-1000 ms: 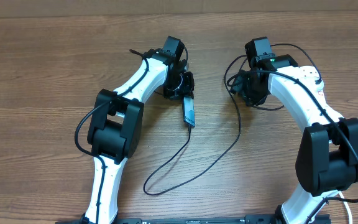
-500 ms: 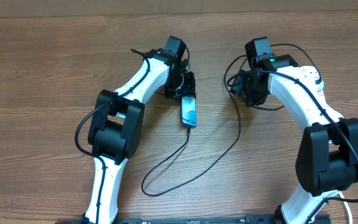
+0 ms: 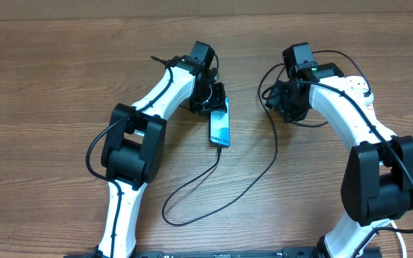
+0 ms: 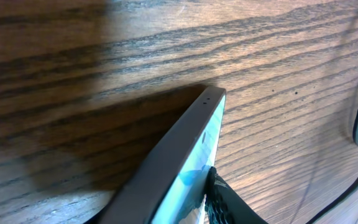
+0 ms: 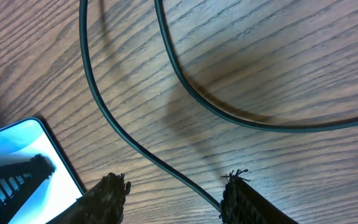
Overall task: Plug charger to phone and switch on socket
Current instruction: 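Open the left gripper and release the phone onto the table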
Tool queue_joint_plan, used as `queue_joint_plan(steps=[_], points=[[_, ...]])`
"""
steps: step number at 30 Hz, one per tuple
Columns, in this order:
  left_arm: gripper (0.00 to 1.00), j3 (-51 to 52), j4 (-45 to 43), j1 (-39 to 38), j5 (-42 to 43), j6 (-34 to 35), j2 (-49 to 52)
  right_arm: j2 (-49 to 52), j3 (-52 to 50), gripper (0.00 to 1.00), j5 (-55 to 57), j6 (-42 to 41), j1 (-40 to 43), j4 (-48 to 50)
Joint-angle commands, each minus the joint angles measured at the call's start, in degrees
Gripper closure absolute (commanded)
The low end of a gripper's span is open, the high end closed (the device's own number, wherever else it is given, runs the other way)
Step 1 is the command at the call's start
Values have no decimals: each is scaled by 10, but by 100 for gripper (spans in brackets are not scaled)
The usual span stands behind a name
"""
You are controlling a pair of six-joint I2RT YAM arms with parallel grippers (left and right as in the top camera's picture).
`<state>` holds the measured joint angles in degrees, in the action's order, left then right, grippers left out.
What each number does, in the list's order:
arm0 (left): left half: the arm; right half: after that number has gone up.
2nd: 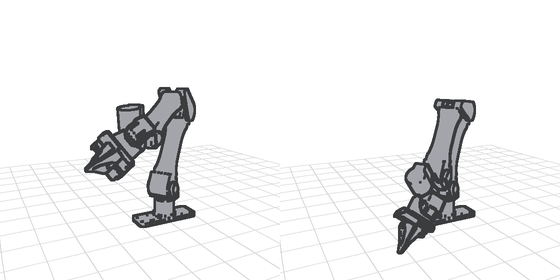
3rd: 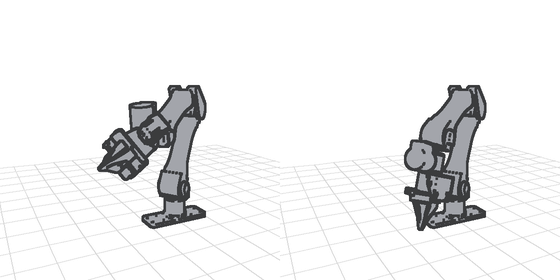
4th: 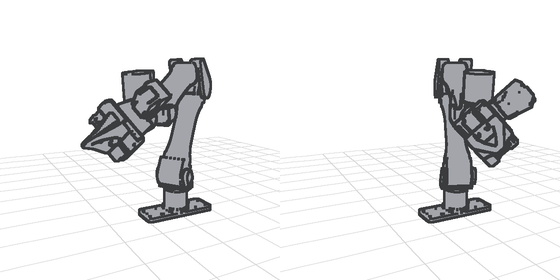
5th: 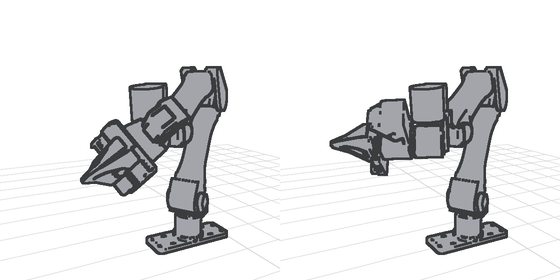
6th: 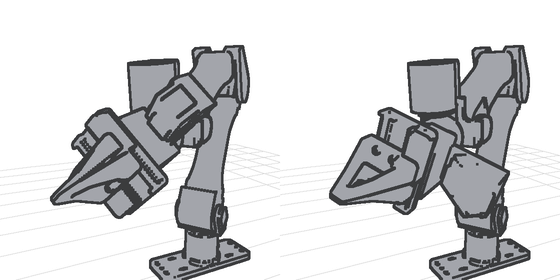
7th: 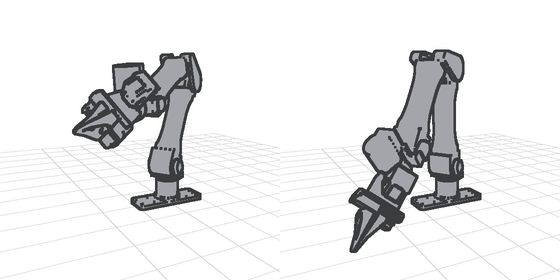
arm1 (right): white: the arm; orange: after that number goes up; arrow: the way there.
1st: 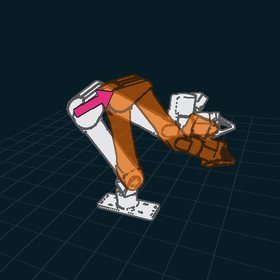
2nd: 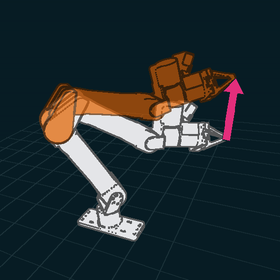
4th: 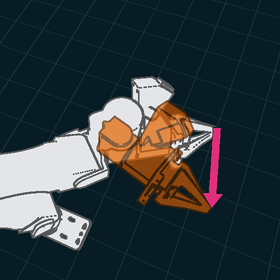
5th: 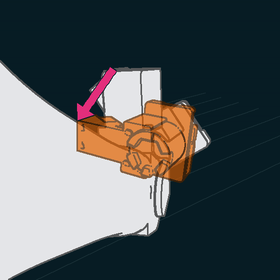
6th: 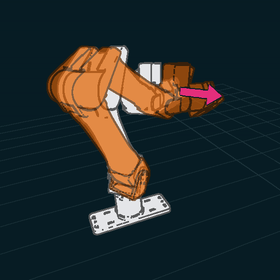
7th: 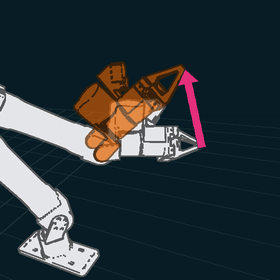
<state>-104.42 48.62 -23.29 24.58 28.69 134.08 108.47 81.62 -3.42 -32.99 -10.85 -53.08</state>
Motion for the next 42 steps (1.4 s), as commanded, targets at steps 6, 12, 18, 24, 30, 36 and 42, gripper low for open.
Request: queue_joint_plan(steps=[6,12,18,24,30,36,42], points=[[63,1,9,-4,-40,-4,2,-9,-2,48,8,1,2,3],[56,1,11,-4,-40,-4,2,-9,-2,47,8,1,2,3],[54,1,15,-4,-41,-4,2,-9,-2,47,8,1,2,3],[55,1,19,-4,-41,-4,2,-9,-2,48,8,1,2,3],[17,-4,27,-2,-40,-34,2,-9,-2,48,8,1,2,2],[0,-73,102,0,-85,-69,-6,-9,-2,47,8,1,2,3],[0,-193,208,0,-198,-95,-48,-9,-2,46,8,1,2,2]])
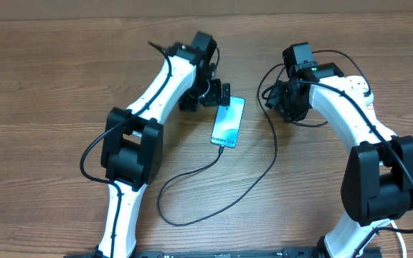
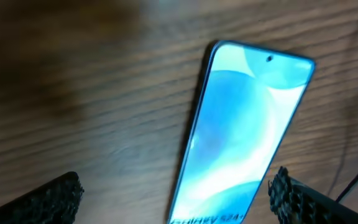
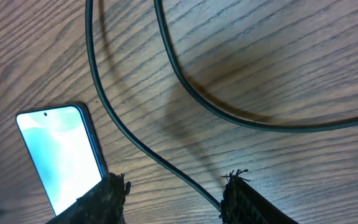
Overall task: Plug charger to phone and switch on socket
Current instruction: 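Open the left gripper and release the phone onto the table, then raise the left arm and move the right gripper toward the power strip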
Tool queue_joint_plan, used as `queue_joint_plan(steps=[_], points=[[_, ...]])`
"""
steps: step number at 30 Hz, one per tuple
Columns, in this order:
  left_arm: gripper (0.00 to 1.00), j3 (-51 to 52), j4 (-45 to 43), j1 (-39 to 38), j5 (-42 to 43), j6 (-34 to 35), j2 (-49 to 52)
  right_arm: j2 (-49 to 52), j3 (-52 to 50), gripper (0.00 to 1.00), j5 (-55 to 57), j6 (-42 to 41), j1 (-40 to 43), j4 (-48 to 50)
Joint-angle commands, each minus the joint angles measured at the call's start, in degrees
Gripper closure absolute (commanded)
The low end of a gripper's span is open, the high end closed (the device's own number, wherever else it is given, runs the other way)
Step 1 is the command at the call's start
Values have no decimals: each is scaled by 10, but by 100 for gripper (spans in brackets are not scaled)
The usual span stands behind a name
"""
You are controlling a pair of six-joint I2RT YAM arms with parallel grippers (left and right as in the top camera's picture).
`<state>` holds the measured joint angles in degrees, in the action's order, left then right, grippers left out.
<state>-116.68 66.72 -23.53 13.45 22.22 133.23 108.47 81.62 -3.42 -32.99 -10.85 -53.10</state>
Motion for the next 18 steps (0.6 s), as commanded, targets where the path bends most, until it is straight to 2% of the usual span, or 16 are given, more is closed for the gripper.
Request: queue_joint_plan(steps=[1,2,3,5,13,18], points=[[1,-95,49,2,-106,-30,-52,-9,-2,43,8,1,2,3],[0,-109,61,2,-116,-31,-61,-9,-2,38,8,1,2,3],[0,-130,79,2,-127,-37,-76,-9,-2,12,8,1,2,3],[1,-161,106,2,-128,-56,-113,-9,-2,2,8,1,2,3],[1,-169,125,2,-124,-55,-207,-9,-2,0,8,1,2,3],[0,-169,125,2,-124,-55,-214,-9,-2,0,8,1,2,2]])
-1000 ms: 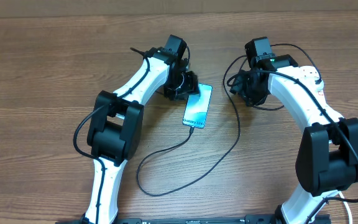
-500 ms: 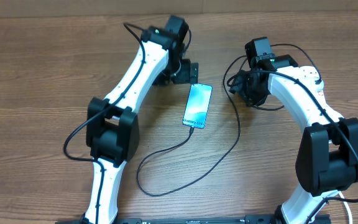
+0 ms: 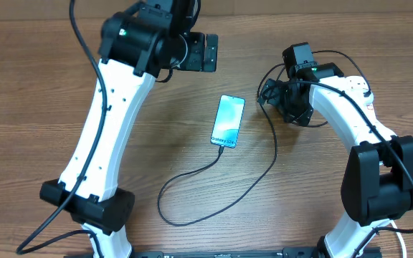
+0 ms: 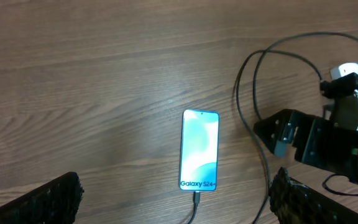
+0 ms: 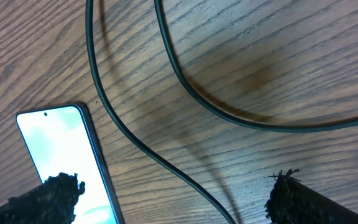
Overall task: Plug charger to phone and switch on socket
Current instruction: 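Raise the left arm and move the right gripper toward the power strip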
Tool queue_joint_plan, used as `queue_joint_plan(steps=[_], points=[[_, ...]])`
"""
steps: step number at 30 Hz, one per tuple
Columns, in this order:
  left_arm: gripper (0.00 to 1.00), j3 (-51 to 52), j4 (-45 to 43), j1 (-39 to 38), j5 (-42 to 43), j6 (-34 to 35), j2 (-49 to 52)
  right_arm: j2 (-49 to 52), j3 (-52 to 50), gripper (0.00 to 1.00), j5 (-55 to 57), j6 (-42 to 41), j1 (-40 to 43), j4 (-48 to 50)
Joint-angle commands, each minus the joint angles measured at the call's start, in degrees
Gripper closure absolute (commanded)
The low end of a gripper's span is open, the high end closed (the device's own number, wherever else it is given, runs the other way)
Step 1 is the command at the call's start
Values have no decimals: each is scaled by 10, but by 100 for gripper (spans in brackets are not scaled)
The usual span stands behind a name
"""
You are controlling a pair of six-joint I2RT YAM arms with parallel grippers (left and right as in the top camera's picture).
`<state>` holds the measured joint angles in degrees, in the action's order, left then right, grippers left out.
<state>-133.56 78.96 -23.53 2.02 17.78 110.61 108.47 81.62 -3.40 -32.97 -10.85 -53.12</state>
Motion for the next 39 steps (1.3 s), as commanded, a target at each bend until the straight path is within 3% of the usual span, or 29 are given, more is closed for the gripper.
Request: queue_joint_plan(steps=[1,10,19,27,39], points=[[0,0,3,2,-10,-11,13,-9,-2,0,7,0,2,0],[1,0,3,2,-10,-11,15,-9,16,0,-57,3,10,-8],[0,0,3,2,-10,-11,15,-9,188,0,-102,85,66,-123],[0,0,3,2,-10,-11,15,-9,298,0,-80,123,174,-134],[1,0,3,2,-10,-11,15,-9,297,0,-54,191,344,-132]])
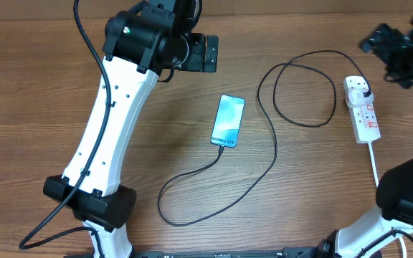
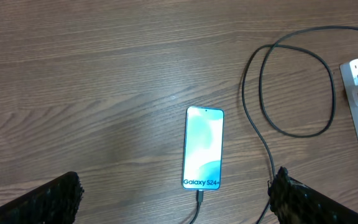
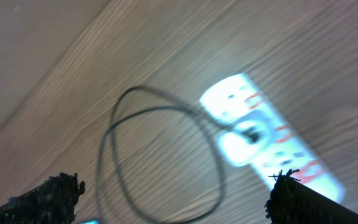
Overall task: Plug charger to phone and switch on socket
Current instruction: 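Raise the left arm and move the right gripper toward the power strip, then press the power strip's switch beside the charger with the right gripper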
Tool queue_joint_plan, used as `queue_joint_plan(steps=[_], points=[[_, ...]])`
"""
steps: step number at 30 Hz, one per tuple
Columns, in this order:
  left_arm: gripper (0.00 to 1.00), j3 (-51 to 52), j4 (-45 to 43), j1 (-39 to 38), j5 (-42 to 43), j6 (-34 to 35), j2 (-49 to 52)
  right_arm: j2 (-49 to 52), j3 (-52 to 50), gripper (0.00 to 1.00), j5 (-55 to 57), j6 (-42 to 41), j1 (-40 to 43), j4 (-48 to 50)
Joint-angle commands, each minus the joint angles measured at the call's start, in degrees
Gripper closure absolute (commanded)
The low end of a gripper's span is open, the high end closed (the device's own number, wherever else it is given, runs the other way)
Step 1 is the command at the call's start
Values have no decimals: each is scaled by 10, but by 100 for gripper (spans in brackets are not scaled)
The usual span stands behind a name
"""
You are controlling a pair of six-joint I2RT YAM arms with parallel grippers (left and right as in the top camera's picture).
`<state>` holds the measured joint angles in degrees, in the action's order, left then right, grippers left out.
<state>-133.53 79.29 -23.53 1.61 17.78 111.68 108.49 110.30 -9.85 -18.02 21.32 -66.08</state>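
Note:
The phone (image 1: pixel 228 120) lies flat on the wooden table, screen lit, with the black charger cable (image 1: pixel 274 154) entering its near end. In the left wrist view the phone (image 2: pixel 203 147) reads "Galaxy S24+". The cable loops away to a plug in the white socket strip (image 1: pixel 363 109) at the right. High over the table's far side, my left gripper (image 2: pixel 173 202) is open and empty. My right gripper (image 3: pixel 173 199) hangs open and empty above the socket strip (image 3: pixel 266 140), in a blurred view.
The cable (image 2: pixel 291 93) forms a wide loop between phone and strip, and a second slack loop (image 1: pixel 185 208) lies toward the near edge. The strip's white lead (image 1: pixel 375 172) runs toward the near right. My raised left arm (image 1: pixel 113 122) spans the table's left side.
My right arm has gone from low over the cable beside the phone to high at the far right, above the socket strip, which now shows. The left gripper, phone and cable are much as before.
At first my left gripper held the phone tilted on its edge, and my right gripper stood partly open over the cable. Then the phone lay flat, with the left gripper open above it. Then the left arm was high, the right gripper wide open. Now the right hangs above the strip.

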Motion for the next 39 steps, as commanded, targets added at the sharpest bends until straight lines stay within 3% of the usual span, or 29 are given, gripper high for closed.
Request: queue_joint_plan(steps=[1,10,16,27,39], points=[[1,-1,0,2,-6,-11,5,-9,10,0,10,57,33,-4],[0,-1,0,2,-6,-11,5,-8,-44,0,1,174,78,13],[0,-1,0,2,-6,-11,5,-8,-115,0,-102,231,84,45],[1,-1,0,2,-6,-11,5,-8,-262,0,-100,226,84,195],[0,-1,0,2,-6,-11,5,-6,-341,0,-117,226,83,295]])
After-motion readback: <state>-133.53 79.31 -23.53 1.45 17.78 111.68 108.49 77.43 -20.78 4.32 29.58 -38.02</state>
